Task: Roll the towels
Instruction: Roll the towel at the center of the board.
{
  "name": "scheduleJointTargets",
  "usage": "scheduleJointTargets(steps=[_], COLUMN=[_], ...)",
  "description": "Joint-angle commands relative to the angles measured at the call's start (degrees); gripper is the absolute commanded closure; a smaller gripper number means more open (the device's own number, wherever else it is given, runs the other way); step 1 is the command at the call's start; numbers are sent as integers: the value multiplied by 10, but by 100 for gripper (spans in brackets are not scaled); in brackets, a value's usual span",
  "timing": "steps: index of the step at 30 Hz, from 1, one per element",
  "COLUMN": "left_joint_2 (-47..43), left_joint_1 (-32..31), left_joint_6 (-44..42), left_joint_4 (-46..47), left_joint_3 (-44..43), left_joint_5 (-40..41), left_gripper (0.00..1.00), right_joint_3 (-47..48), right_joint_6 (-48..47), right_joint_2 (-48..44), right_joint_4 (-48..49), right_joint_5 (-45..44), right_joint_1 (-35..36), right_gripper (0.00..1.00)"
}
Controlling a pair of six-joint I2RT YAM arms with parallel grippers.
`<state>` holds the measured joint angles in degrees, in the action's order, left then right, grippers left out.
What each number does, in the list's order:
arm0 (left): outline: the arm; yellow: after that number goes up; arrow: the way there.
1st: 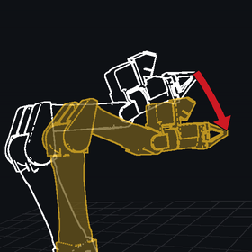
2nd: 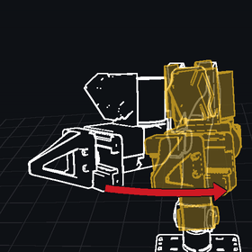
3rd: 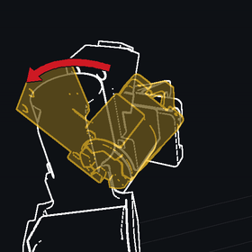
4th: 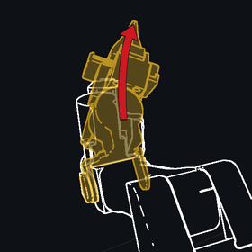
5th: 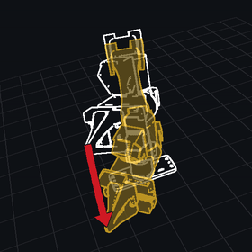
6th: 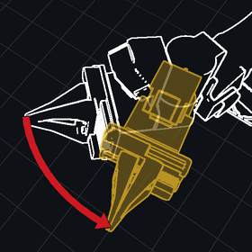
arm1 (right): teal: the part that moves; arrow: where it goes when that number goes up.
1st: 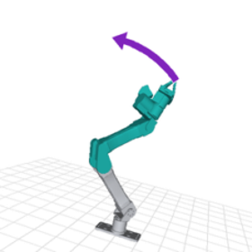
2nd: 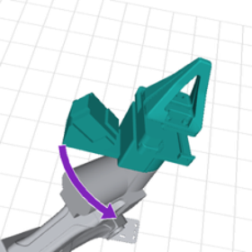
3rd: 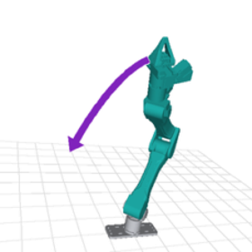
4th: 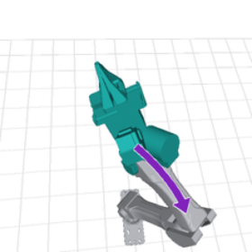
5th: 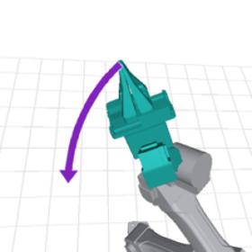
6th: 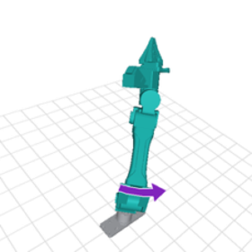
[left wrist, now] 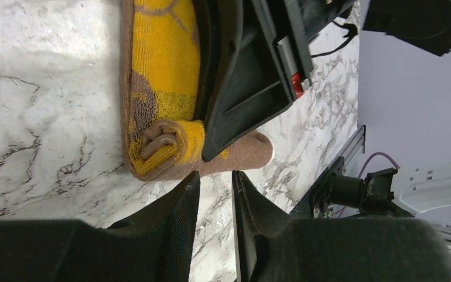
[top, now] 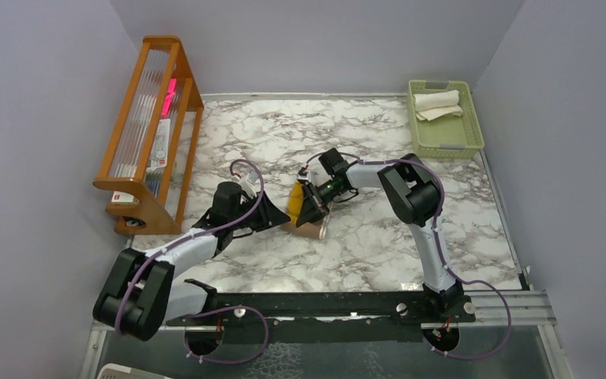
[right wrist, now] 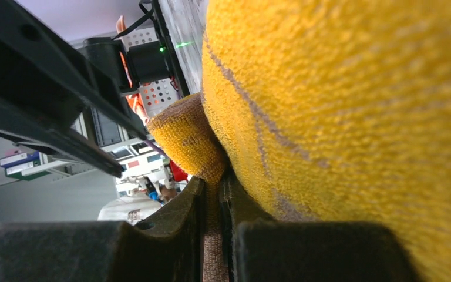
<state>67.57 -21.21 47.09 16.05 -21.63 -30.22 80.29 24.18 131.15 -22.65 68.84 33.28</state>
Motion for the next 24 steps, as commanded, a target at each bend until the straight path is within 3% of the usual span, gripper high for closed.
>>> scheduleJointTargets(steps=[1,8,18,24], left_joint_2=[59,130,212,198], left_joint_1=[-9,-29,-30,-30], left_joint_6=[31,43,40,41], left_joint_4=[114,172,175,175], left_joint_3=[14,-2,40,41], left_joint_5=[-40,-43,55,78], left_gripper=[71,71,76,76], right_joint_3=[-1,-5,-4,-11], right_joint_6=[33,33,-38,-52], right_joint_2=[19,21,-12,-12], right_joint_4=[15,12,-19,-29], right_joint_5=[-3,-17,-64,-68], right_joint_1=[-4,-4,-4,-4], right_gripper=[99,99,94,94])
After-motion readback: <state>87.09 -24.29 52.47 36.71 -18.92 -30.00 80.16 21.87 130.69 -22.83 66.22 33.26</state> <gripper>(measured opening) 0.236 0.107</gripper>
